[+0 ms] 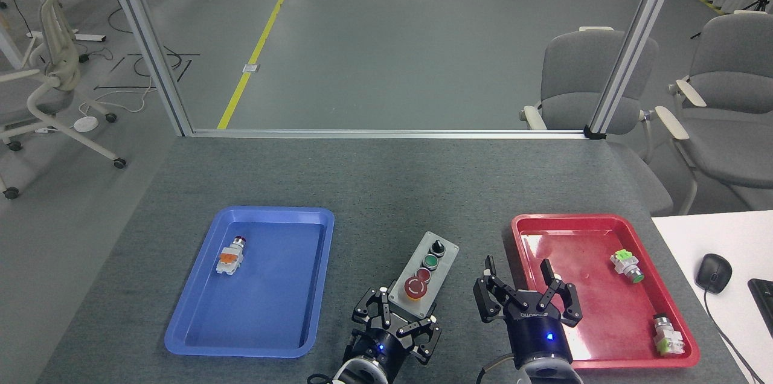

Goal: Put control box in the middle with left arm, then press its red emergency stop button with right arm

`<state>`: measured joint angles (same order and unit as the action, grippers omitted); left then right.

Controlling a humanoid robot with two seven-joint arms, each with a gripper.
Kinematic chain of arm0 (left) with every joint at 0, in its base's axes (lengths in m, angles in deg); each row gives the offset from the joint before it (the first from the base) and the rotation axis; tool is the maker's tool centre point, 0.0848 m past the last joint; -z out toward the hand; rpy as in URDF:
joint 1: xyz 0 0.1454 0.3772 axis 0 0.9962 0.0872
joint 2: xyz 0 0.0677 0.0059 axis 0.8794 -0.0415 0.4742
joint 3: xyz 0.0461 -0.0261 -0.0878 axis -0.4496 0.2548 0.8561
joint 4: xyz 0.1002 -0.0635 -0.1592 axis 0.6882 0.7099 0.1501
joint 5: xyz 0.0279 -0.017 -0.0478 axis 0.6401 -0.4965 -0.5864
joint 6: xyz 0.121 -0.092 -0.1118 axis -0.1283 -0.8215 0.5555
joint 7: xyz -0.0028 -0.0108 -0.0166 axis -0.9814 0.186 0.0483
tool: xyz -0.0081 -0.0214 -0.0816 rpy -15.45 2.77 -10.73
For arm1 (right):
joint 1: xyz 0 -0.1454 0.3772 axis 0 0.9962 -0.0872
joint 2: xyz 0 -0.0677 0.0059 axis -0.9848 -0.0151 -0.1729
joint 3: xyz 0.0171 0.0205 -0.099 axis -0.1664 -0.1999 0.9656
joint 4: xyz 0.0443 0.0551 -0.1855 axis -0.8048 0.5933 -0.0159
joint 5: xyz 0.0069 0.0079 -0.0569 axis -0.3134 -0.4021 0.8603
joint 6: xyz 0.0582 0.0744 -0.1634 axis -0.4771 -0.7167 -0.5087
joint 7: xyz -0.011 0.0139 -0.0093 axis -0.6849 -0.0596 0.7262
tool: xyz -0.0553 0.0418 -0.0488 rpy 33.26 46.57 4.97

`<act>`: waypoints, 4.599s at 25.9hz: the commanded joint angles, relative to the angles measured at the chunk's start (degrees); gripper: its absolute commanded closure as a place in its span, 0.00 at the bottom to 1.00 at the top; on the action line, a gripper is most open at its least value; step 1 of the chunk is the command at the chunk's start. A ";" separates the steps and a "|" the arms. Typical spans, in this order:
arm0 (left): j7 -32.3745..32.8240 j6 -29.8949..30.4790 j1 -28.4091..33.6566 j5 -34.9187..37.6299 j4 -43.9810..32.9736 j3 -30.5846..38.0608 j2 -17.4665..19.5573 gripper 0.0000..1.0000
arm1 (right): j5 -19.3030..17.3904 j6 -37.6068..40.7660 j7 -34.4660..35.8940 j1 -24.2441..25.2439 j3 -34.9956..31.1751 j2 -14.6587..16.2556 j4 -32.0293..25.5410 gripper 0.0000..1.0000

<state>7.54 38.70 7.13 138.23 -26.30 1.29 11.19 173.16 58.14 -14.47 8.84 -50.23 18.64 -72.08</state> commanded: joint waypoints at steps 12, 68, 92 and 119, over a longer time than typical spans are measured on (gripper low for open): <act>1.05 -1.11 -0.32 -0.05 0.17 -0.44 0.07 0.20 | 1.43 -0.12 -0.01 -0.08 0.40 -1.13 0.39 0.02; 0.43 18.05 15.06 -16.22 -30.15 48.86 16.60 0.01 | 8.81 9.11 -2.64 -4.91 10.86 -4.65 15.94 1.00; 0.78 14.00 15.50 -15.69 -29.27 45.61 10.88 0.01 | 3.27 9.64 7.03 -0.78 2.07 -3.06 5.13 0.03; 0.87 14.62 15.41 -16.92 -27.16 45.52 10.71 0.01 | 0.64 3.40 6.94 3.70 -10.50 2.30 -0.67 0.02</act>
<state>8.37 53.33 22.53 121.32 -53.47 46.81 21.90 173.80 62.29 -7.70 12.54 -60.86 21.09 -72.53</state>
